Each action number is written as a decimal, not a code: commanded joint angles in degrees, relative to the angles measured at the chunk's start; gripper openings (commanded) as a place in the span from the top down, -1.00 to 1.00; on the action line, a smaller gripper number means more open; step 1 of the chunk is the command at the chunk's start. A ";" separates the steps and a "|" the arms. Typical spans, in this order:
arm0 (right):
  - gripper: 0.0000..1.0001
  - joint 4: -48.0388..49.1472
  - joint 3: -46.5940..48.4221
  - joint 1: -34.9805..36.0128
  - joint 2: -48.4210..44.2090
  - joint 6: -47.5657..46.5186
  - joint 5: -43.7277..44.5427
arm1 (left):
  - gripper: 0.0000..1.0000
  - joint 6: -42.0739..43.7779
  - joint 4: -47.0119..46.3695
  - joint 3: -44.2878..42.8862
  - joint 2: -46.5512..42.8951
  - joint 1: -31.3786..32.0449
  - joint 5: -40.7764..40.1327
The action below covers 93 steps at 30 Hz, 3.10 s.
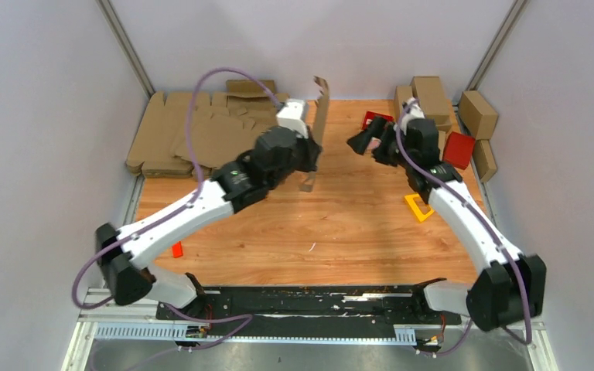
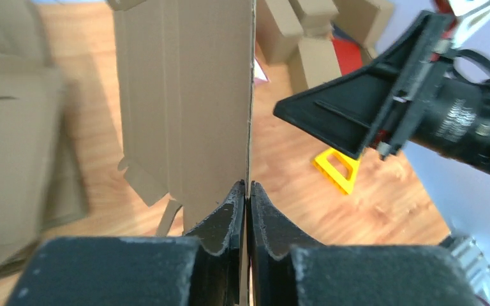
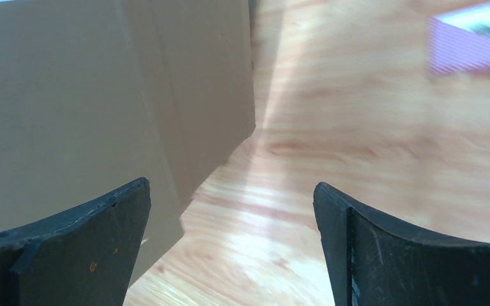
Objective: Fold the paper box
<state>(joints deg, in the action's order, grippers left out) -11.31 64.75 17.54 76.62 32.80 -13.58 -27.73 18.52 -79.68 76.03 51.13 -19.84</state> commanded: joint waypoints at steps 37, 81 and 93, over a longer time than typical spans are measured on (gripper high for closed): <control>-0.54 -9.92 -31.63 -7.58 -10.17 -1.29 15.82 | -0.45 10.93 -0.10 6.97 15.88 -9.65 11.98; 1.00 -12.17 -12.72 -11.83 -36.60 -7.49 -25.76 | -0.99 4.35 -23.64 44.42 -24.61 -13.89 13.79; 1.00 -16.48 -16.97 -11.83 -39.49 -8.50 -30.28 | -1.00 3.90 -22.79 42.07 -19.72 -15.40 14.29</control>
<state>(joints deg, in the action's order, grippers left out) -27.64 47.59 5.76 38.68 24.45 -41.63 -23.03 -3.86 -35.29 55.44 37.17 -5.50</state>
